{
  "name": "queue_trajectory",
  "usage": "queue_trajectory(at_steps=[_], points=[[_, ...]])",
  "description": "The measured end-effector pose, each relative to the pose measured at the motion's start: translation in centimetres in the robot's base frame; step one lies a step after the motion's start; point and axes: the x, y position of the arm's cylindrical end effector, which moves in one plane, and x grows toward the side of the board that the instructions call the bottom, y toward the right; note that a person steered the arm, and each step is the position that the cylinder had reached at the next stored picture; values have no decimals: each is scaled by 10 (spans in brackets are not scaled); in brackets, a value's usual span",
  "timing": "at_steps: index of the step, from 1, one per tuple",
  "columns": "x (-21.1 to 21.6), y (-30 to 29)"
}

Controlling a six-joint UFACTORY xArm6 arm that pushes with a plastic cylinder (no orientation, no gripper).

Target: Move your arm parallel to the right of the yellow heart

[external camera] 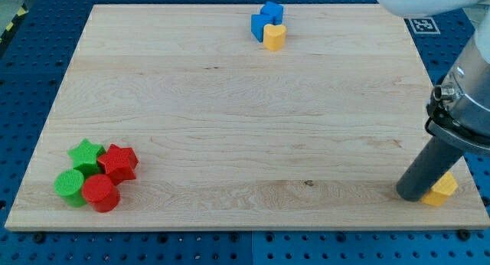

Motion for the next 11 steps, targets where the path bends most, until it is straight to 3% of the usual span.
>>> queue_trajectory(at_steps=[4, 7, 10, 11], points=[[-16, 2], [-114, -67], [-267, -49], [-306, -83]])
